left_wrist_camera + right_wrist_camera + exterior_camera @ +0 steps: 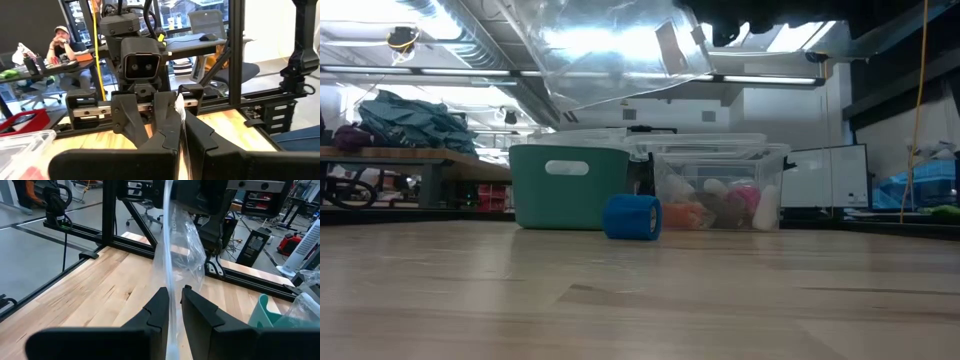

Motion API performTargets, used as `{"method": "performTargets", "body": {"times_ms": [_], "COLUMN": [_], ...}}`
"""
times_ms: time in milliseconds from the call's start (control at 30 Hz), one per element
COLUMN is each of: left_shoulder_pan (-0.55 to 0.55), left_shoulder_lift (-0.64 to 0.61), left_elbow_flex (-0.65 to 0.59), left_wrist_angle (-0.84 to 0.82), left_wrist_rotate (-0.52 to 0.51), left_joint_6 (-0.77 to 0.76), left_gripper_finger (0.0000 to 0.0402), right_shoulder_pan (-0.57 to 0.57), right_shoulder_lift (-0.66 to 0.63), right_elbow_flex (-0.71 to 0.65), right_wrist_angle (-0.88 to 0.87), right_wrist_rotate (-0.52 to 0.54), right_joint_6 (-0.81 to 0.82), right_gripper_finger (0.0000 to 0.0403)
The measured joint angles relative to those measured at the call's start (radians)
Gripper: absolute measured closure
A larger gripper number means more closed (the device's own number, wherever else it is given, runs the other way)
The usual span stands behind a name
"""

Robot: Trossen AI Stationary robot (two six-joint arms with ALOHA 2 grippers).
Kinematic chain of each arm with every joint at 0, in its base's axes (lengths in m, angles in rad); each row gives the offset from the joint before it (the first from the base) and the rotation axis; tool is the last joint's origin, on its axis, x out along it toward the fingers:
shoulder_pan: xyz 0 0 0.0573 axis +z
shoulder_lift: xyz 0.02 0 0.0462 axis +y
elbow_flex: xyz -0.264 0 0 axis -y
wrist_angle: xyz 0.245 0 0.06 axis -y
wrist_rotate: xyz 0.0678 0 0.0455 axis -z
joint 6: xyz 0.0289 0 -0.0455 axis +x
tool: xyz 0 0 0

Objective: Roll bandage
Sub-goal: Open the transparent zip bag

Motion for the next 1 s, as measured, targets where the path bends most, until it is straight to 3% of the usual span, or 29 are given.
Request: {"method": "performTargets", "body": {"times_ms": [300, 600, 1000], "left_shoulder_pan": [0.000, 0.002, 0.003], "left_shoulder_lift": [0.001, 0.000, 0.000], "left_elbow_flex": [0.000, 0.000, 0.000], "left_wrist_angle": [-0.062, -0.016, 0.033], "left_wrist_rotate": [0.001, 0.000, 0.000], "left_joint_6": [-0.042, -0.019, -0.004], "left_gripper_finger": [0.0401, 0.0401, 0.0401], "right_shoulder_pan": [0.000, 0.000, 0.000], "right_shoulder_lift": [0.000, 0.000, 0.000], "right_elbow_flex": [0.000, 0.000, 0.000], "right_wrist_angle": [0.034, 0.031, 0.030], "right_wrist_rotate": [-0.129, -0.071, -0.068], "right_joint_6": [0.001, 0.002, 0.002], "right_gripper_finger": [0.0347, 0.0347, 0.0347]}}
